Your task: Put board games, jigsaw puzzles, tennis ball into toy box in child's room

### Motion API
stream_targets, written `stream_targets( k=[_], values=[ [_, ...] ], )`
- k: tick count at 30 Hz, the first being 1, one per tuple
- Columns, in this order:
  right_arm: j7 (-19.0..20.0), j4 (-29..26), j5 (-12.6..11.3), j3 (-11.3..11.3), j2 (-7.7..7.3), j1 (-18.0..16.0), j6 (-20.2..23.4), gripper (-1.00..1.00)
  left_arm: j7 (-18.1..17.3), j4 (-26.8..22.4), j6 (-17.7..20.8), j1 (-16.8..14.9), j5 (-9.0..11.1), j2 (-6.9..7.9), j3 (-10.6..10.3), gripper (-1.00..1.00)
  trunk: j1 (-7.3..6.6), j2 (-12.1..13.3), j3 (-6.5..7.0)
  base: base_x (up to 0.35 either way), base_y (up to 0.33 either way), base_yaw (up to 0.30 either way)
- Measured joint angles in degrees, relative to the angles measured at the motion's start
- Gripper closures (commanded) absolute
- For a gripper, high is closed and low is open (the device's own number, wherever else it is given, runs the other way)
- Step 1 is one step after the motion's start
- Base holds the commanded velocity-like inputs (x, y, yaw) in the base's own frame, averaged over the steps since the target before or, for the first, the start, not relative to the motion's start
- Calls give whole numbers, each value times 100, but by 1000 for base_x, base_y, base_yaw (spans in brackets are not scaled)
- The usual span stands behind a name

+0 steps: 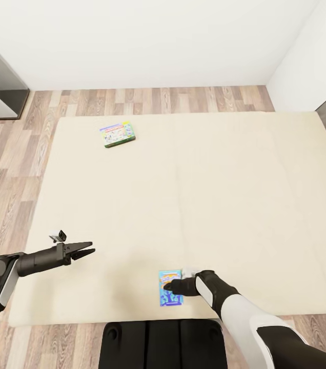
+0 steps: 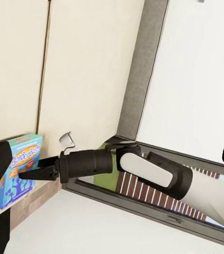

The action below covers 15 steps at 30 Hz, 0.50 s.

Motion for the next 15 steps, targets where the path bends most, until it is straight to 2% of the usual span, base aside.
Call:
stream_targets(
  k=[15],
  values=[
    [4, 5, -5, 1, 0, 2, 98, -100, 0, 0, 0, -1, 1, 0, -1, -100, 0, 1, 0, 0, 25, 0]
  ],
)
